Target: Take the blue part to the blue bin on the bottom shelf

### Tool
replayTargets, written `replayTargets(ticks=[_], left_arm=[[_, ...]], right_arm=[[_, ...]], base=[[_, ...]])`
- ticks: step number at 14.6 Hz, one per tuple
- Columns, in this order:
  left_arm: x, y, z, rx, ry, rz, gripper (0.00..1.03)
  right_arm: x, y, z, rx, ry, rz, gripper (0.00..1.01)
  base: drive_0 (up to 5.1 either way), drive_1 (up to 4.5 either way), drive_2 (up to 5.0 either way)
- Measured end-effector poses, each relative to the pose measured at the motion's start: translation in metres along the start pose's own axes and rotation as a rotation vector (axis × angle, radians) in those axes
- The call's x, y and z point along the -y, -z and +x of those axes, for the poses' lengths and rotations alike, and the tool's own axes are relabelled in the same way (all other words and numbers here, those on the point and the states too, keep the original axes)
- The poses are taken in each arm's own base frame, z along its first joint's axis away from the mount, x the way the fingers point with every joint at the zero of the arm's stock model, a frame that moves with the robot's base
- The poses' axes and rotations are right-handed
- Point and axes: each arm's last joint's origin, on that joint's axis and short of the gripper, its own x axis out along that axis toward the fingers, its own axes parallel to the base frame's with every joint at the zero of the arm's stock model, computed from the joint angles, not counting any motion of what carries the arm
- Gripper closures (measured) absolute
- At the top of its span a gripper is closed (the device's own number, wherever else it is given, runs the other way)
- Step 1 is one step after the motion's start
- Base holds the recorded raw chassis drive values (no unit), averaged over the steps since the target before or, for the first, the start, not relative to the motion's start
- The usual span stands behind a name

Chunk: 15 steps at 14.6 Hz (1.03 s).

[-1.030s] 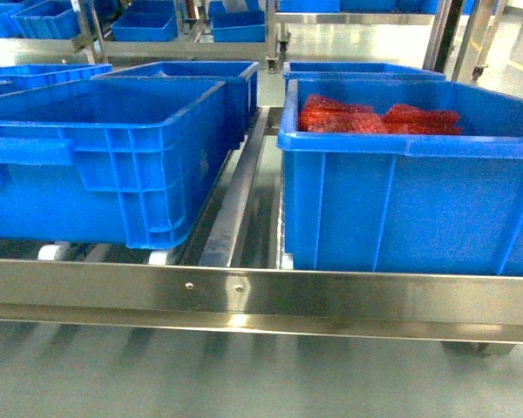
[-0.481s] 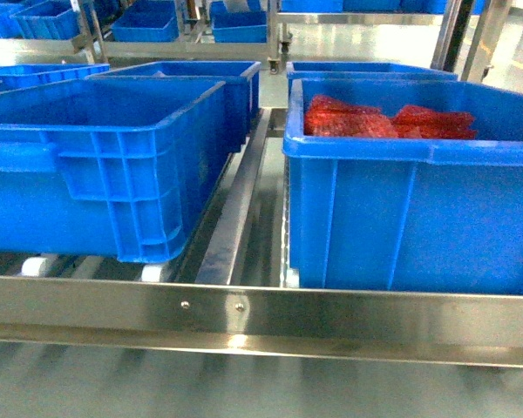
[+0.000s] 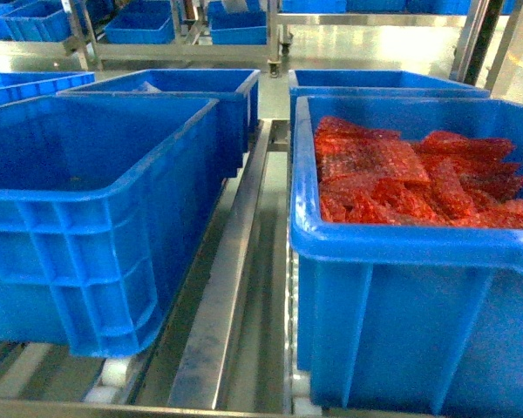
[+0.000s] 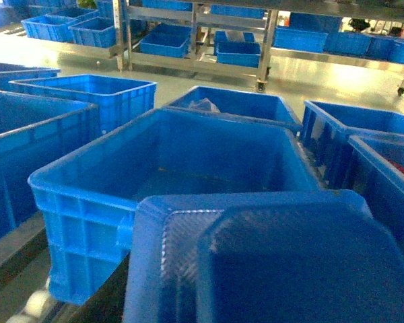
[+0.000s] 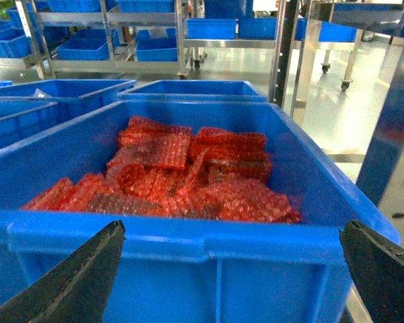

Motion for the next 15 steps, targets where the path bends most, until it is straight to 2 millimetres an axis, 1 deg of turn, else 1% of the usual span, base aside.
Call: replayTargets(ticks=[2, 15], left_arm=[[0.0000, 0.0000, 0.0000, 0.000, 0.000, 0.000, 0.60], [0.0002, 0.0001, 0.0002, -0.001, 0.001, 0.000, 0.60]], right_arm=[[0.0000, 0.0002, 0.0000, -0.002, 0.000, 0.000, 0.03], [0.0000, -0.0001, 0.0000, 0.002, 0.000, 0.000, 0.03]], base=[[-0.1, 4.23, -4.4], [0.0, 0.00, 0.0]])
